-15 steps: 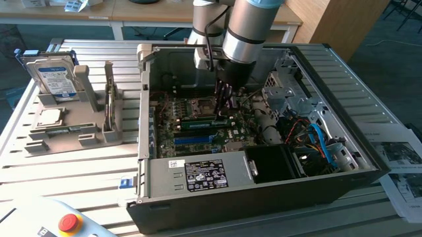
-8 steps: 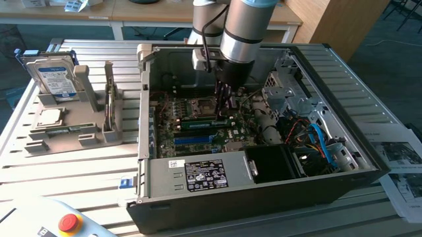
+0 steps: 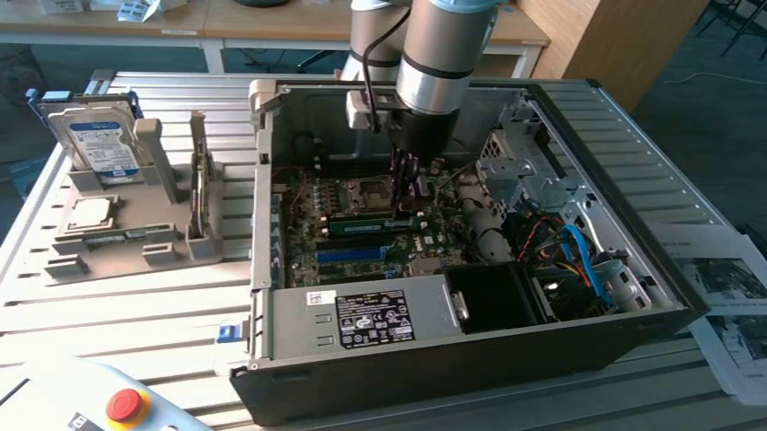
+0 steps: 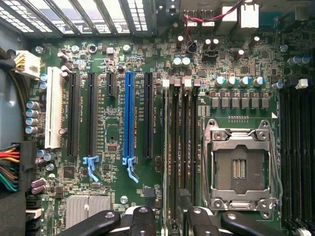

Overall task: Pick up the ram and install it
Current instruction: 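Insert the ram into the slot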

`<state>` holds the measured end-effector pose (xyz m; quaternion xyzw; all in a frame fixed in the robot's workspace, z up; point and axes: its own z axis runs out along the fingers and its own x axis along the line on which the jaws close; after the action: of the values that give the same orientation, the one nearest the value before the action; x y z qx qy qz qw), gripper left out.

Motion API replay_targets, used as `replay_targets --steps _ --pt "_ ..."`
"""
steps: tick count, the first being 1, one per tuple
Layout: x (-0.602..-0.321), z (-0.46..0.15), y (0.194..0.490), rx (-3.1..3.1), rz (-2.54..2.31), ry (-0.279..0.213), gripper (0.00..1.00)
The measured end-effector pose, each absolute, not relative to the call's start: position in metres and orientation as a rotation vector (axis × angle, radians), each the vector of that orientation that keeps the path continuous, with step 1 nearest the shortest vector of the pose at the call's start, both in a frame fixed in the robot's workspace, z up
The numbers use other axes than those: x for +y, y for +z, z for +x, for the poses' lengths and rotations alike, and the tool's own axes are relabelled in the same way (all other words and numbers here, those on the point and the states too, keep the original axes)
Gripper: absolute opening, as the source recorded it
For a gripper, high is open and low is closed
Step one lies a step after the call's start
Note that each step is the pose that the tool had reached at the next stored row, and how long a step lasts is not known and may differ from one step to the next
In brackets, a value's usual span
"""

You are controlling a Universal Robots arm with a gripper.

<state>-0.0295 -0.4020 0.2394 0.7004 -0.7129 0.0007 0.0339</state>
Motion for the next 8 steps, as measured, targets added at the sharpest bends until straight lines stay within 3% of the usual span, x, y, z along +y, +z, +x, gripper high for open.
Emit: replay_targets --steps 8 --pt "-0.402 -0.03 0.256 -2.193 2.154 0.002 0.31"
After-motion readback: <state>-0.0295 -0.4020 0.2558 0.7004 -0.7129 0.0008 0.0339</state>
